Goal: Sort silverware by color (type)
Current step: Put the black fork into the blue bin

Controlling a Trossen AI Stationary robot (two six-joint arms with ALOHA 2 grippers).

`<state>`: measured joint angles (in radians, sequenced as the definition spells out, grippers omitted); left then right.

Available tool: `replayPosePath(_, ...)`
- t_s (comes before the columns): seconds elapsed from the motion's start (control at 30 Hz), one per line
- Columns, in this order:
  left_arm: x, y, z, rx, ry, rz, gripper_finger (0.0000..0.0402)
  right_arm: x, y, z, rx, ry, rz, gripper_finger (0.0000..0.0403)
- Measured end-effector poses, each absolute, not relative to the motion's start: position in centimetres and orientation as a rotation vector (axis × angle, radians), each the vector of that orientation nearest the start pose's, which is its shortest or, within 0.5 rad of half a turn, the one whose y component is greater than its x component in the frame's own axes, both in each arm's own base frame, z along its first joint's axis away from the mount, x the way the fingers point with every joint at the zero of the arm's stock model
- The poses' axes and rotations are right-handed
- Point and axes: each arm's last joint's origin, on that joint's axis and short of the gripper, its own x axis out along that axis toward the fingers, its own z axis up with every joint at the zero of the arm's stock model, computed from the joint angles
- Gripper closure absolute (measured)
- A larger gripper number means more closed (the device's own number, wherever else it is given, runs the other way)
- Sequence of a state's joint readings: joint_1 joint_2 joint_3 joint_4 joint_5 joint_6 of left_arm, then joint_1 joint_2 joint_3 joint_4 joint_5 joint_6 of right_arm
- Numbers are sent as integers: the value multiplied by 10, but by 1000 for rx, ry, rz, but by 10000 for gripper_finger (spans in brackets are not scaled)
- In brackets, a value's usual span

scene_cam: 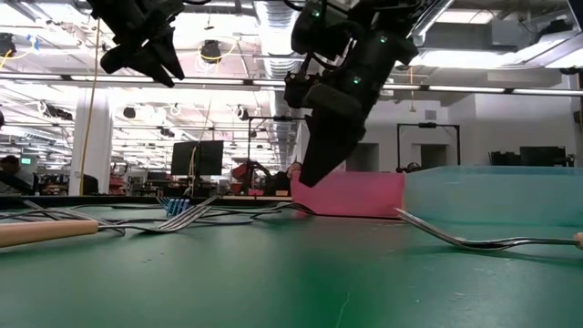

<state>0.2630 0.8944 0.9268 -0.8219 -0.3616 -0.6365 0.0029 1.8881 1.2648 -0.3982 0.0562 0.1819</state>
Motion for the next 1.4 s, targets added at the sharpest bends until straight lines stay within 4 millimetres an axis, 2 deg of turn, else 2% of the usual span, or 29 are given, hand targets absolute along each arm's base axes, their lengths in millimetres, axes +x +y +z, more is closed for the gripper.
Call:
replayPosePath(0.17,156,53,310,-546,582,825,272,387,-1,176,112,1015,-159,164)
replayPosePath(0.4,156,53,310,-549,580,827,272,395,2,150,102,1079,-163,164)
replayPosePath(0.5,157,53,310,-549,582,828,272,394,1,140,100,1174,-170,164)
replayPosePath(0.6,158,53,310,-548,581,829,272,396,-1,143,110,1209,-176,164)
replayPosePath(0.83,158,53,309,-545,590,828,272,399,-3,137,104,1300,-189,169)
replayPosePath(1.0,158,53,309,-545,591,828,272,400,-3,137,104,1320,-191,200)
replayPosePath(1.4,158,53,309,-553,592,819,272,397,-2,135,185,1340,-257,307)
